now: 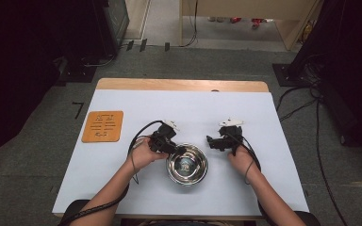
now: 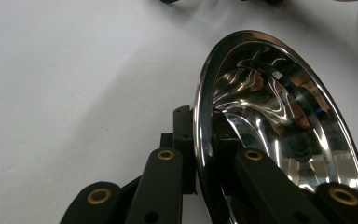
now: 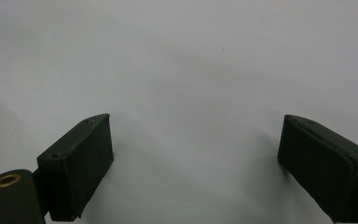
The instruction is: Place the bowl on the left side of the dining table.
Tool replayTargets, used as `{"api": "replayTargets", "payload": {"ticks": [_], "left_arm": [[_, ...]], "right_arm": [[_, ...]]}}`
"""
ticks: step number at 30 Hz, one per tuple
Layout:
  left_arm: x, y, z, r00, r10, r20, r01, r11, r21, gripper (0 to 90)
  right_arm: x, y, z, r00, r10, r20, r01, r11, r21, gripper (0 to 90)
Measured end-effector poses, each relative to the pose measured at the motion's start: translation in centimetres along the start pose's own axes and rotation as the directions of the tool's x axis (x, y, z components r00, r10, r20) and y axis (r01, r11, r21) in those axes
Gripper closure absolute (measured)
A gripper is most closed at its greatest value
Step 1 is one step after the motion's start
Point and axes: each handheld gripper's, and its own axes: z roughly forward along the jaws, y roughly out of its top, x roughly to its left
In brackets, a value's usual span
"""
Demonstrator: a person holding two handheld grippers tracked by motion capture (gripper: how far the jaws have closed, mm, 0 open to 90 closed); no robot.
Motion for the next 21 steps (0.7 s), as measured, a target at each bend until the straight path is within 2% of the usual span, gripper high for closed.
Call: {"api": "replayTargets", "payload": {"ticks": [5, 10, 21], "left_arm": [[0.1, 0.0, -0.4, 0.9999, -0.012, -0.006, 0.012, 0.9999, 0.008, 85.3], [0.5, 0.1, -0.7, 0.9987, -0.050, 0.007, 0.050, 0.9987, -0.003, 85.4], [1.1, 0.2, -1.3, 0.9963, -0.083, 0.019, 0.084, 0.9964, -0.010, 85.4]], "right_arm": [[0.3, 0.0, -0.1, 0.9997, -0.016, 0.019, 0.016, 1.000, -0.007, 10.0], [0.2, 0.0, 0.0, 0.9999, -0.004, 0.010, 0.004, 1.000, -0.003, 10.0], [0.0, 0.0, 0.0, 1.0000, 0.010, -0.002, -0.010, 1.000, 0.003, 9.8]]}}
